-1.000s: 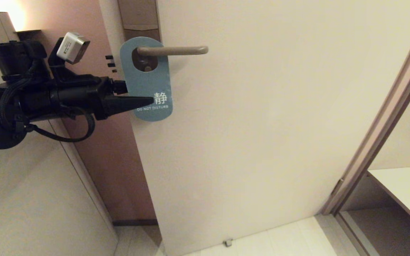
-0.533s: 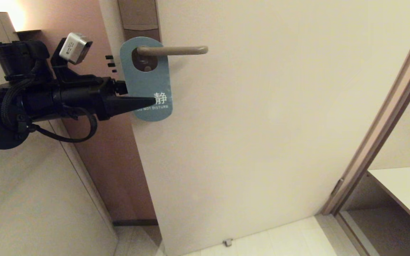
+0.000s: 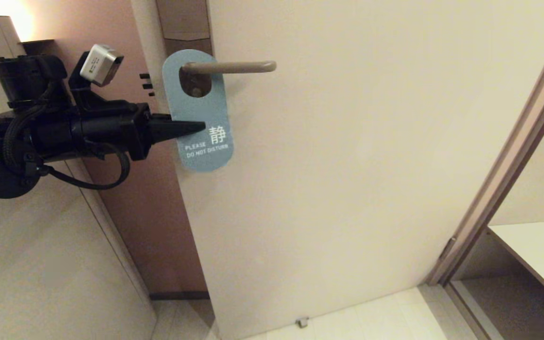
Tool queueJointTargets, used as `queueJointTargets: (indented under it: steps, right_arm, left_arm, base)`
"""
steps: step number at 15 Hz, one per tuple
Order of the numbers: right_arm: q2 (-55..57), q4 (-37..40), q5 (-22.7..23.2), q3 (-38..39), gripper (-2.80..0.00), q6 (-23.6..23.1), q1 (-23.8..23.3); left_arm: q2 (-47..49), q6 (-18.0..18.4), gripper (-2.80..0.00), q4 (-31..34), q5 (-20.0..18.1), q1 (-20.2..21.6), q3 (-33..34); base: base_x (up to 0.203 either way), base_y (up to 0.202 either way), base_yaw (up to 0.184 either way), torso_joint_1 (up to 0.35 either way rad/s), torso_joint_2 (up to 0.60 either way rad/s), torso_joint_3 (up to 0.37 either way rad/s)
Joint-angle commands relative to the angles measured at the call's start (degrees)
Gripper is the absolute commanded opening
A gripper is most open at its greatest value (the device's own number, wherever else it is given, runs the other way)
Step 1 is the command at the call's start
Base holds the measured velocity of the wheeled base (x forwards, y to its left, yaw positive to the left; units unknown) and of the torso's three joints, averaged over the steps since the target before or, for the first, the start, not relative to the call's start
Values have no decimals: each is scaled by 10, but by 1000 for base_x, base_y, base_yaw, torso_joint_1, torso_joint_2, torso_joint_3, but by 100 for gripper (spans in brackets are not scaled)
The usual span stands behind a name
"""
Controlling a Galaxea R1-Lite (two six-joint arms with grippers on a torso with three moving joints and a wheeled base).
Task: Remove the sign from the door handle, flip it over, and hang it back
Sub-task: Take down the sign
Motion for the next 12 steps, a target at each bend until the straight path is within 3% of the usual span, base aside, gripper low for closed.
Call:
queueJointTargets:
  steps: [1,6,12]
  right_arm:
    - [0,0,0,0,-280,0,0]
    - [0,0,0,0,-280,0,0]
    - [0,0,0,0,-280,0,0]
  left_arm:
    - [0,0,-280,-2,-4,0,1]
    - [-5,1,-280,-2,-3,0,1]
    - [-28,0,-280,0,40,-10,4]
  base:
    - [0,0,0,0,0,0]
    - [0,0,0,0,0,0]
    - [0,0,0,0,0,0]
